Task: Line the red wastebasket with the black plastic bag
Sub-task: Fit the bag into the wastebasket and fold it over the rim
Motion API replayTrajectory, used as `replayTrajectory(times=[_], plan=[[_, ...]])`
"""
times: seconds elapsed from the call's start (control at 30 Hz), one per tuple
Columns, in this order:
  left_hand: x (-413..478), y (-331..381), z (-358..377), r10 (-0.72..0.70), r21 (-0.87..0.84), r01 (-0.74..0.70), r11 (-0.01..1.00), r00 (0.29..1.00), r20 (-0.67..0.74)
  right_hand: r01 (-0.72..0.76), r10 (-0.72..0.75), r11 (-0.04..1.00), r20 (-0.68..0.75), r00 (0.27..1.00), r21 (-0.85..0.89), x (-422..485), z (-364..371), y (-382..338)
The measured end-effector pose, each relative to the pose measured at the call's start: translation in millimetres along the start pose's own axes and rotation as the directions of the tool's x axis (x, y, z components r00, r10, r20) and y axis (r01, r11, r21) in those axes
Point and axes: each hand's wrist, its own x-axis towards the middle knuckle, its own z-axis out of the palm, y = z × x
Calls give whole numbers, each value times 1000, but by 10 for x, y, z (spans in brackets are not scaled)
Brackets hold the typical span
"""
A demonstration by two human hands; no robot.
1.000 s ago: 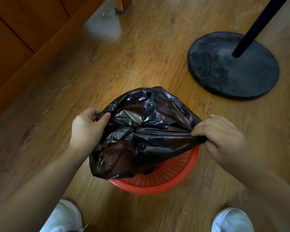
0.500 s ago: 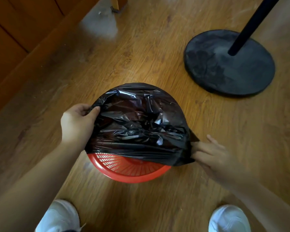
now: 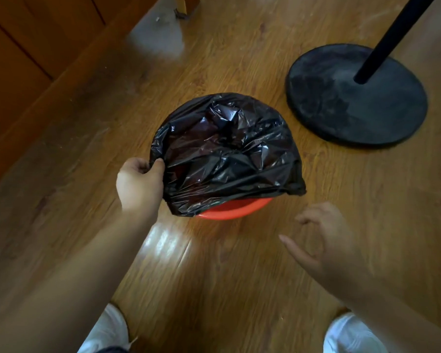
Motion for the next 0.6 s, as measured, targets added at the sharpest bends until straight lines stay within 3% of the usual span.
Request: replayTrajectory(times=[0.1,0.23,0.43,0.53,0.6], plan=[[-36,17,33,17,-5,-17,1000,1000,16,100,-113,989,-109,988,-111,115,-43,-41],[-80,42,72,21,-4,-21,1000,999,49,117,-126,982,-48,991,-150,278,36,-86],[-92,40,78,15,28,-17,999,999,44,58,-60,997,-22,998,-52,336,108,-162],[-90,29,57,34,63,-36,997,999,38,90,-90,996,-20,996,5,287,69,-224],[-83,25,35,34,63,-35,997,999,25,136,-137,990,54,989,28,175,65,-232]])
